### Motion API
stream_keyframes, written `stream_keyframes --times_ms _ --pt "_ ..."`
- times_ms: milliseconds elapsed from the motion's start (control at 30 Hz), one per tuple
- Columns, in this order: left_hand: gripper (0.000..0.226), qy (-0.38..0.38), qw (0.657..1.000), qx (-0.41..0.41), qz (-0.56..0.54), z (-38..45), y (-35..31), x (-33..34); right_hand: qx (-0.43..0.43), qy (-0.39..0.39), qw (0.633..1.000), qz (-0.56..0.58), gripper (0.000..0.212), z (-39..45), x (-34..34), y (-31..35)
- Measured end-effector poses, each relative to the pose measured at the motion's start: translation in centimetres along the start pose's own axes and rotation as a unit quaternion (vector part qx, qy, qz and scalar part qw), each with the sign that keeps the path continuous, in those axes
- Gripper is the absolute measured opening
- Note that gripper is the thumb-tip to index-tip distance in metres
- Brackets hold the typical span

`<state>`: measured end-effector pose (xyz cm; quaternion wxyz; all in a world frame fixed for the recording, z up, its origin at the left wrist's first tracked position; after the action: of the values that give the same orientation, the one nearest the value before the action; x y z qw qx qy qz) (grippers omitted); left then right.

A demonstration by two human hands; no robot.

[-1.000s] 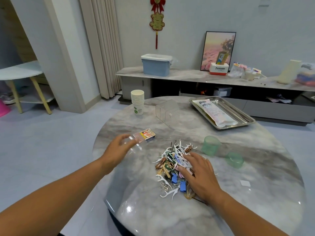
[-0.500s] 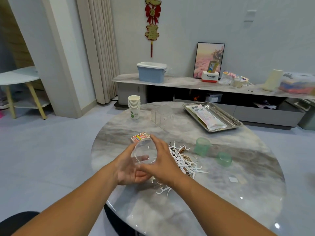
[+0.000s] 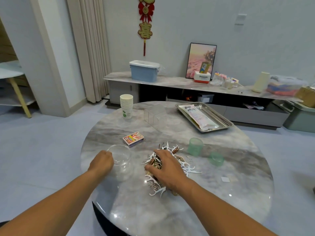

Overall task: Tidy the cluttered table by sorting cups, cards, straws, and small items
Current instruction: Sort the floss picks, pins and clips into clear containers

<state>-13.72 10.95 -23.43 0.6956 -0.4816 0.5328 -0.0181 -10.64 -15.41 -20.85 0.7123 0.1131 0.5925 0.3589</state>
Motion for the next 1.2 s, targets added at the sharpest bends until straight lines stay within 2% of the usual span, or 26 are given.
stream_keyframes --times_ms 100,200,267,333,400,433,467,500,533,567,633,700,733,800,867,1000,1067,1133,1200 --pt "0.028 -0.032 0.994 0.023 0.1 1.1 0.8 -0.7 0.023 -0.023 0.999 -0.026 0.066 0.0 -0.9 -3.1" --pt "0.029 -0.038 0.991 0.007 0.132 1.9 1.4 -0.5 0.031 -0.035 0.997 -0.057 0.066 -0.1 -1.1 -5.5" --pt "0.029 -0.033 0.994 -0.033 0.095 2.7 2.0 -0.1 0.03 -0.047 0.996 -0.064 0.064 -0.2 -1.1 -6.3" --pt "0.028 -0.063 0.995 -0.072 0.027 3.0 2.5 0.1 0.031 -0.052 0.996 -0.063 0.063 -0.1 -0.8 -6.7" --pt "0.036 -0.103 0.991 -0.081 -0.023 2.6 2.1 -0.2 0.025 -0.058 0.996 -0.07 0.064 -0.3 -0.7 -7.1" --pt "0.044 -0.146 0.986 -0.065 -0.037 2.0 1.6 -0.8 0.019 -0.064 0.995 -0.077 0.063 -0.4 -0.7 -7.2" --pt "0.048 -0.207 0.978 -0.01 -0.039 1.1 0.5 -1.7 0.014 -0.073 0.994 -0.083 0.062 -0.7 -0.8 -7.3" --pt "0.047 -0.27 0.958 0.084 -0.051 -0.3 -1.2 -2.5 0.011 -0.088 0.992 -0.089 0.062 -1.1 -0.9 -7.4" --pt "0.044 -0.298 0.932 0.194 -0.076 -2.1 -3.1 -2.7 0.015 -0.106 0.99 -0.093 0.062 -1.5 -1.1 -7.6" --pt "0.042 -0.274 0.911 0.29 -0.103 -4.1 -4.8 -1.7 0.026 -0.128 0.987 -0.095 0.062 -1.9 -1.4 -7.8" --pt "0.047 -0.158 0.894 0.402 -0.117 -7.9 -6.9 2.0 0.072 -0.178 0.977 -0.097 0.056 -2.6 -1.9 -8.7" --pt "0.058 -0.027 0.906 0.418 -0.066 -10.9 -7.4 6.7 0.144 -0.213 0.961 -0.1 0.054 -3.4 -2.1 -9.8" --pt "0.064 0.001 0.912 0.41 -0.024 -11.8 -7.4 8.8 0.178 -0.225 0.953 -0.099 0.055 -3.7 -2.1 -10.6" --pt "0.07 0.01 0.929 0.365 0.06 -12.3 -6.7 11.5 0.213 -0.235 0.944 -0.09 0.057 -4.0 -2.1 -11.3" --pt "0.072 0.028 0.944 0.314 0.093 -11.5 -6.5 12.9 0.212 -0.226 0.948 -0.067 0.058 -3.5 -1.7 -11.2" --pt "0.082 0.083 0.943 0.319 0.041 -10.4 -7.9 14.7 0.178 -0.184 0.966 0.049 0.061 -1.9 0.0 -9.2" --pt "0.074 0.076 0.948 0.308 0.014 -8.8 -9.1 14.3 0.171 -0.179 0.968 0.026 0.064 -0.6 -0.2 -9.1" --pt "0.064 0.061 0.957 0.285 -0.004 -6.4 -10.2 13.6 0.163 -0.173 0.97 -0.052 0.058 1.1 -1.2 -9.4" --pt "0.064 0.038 0.958 0.284 -0.009 -3.8 -11.9 12.9 0.146 -0.164 0.974 -0.053 0.052 2.9 -2.1 -9.5"
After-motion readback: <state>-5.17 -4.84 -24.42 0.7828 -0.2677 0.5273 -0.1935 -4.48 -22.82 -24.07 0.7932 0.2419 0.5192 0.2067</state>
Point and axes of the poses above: each hand's wrist, its own z-axis towards the middle knuckle, its own x-axis out of the palm, y = z × x, the point moved 8 cm from there along z, towards the middle knuckle, and after that the axes turned 12 degrees about -y, right-handed, at the moved point
